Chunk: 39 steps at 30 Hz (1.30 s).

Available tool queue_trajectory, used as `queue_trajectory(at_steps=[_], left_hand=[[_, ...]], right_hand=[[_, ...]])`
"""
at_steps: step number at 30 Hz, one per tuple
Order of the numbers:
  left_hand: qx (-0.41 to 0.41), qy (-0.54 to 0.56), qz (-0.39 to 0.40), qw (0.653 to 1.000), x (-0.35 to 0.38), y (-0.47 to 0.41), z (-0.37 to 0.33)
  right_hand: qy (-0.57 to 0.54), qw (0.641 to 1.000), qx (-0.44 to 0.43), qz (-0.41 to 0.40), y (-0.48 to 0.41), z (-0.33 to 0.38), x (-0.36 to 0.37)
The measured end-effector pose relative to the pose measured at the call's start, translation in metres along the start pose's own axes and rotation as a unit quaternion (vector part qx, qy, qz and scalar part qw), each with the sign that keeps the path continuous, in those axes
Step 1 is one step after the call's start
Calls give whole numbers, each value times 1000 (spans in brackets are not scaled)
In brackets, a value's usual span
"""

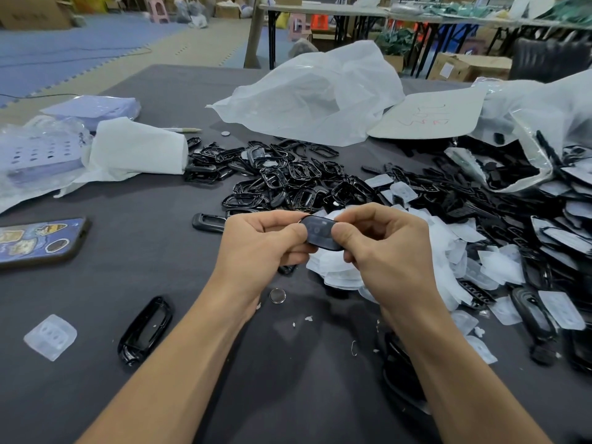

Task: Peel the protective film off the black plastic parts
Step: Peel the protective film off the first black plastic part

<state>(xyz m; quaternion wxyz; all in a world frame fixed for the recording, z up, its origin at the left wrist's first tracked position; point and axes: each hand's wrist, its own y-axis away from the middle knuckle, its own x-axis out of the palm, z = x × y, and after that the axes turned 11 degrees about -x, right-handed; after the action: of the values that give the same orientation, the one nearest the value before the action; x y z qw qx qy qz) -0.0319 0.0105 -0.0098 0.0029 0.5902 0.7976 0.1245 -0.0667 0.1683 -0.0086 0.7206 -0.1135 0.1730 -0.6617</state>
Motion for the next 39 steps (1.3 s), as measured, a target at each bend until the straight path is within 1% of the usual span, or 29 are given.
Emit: queue_trajectory(at_steps=[4,7,11,16,21,26,29,31,36,39], left_hand=[[1,16,-24,1000,2,1,2],[-8,27,-23,999,3,1,4],[15,-26,-22,999,5,0,6],[52,-95,-42,993,5,0,8],[75,-99,-48,991,7,-1,8],[107,-109,-56,987,9,2,8],[114,-108,-69,985,8,1,8],[112,-103,-73,986,8,-1,9],[101,-93,-76,988,7,-2,8],[95,-91,-72,989,6,-4,9]], right_hand=[[-7,1000,9,21,1,0,2],[7,1000,6,21,1,-1,4],[19,1000,4,17,0,-3,3],[36,998,-13,45,2,-4,6],[53,998,-15,35,3,-3,6],[119,989,-71,48,7,0,8],[118,988,-76,56,5,-2,7],[103,991,-65,62,4,-3,5],[6,999,-10,51,3,-2,4],[44,998,-21,47,6,-2,8]])
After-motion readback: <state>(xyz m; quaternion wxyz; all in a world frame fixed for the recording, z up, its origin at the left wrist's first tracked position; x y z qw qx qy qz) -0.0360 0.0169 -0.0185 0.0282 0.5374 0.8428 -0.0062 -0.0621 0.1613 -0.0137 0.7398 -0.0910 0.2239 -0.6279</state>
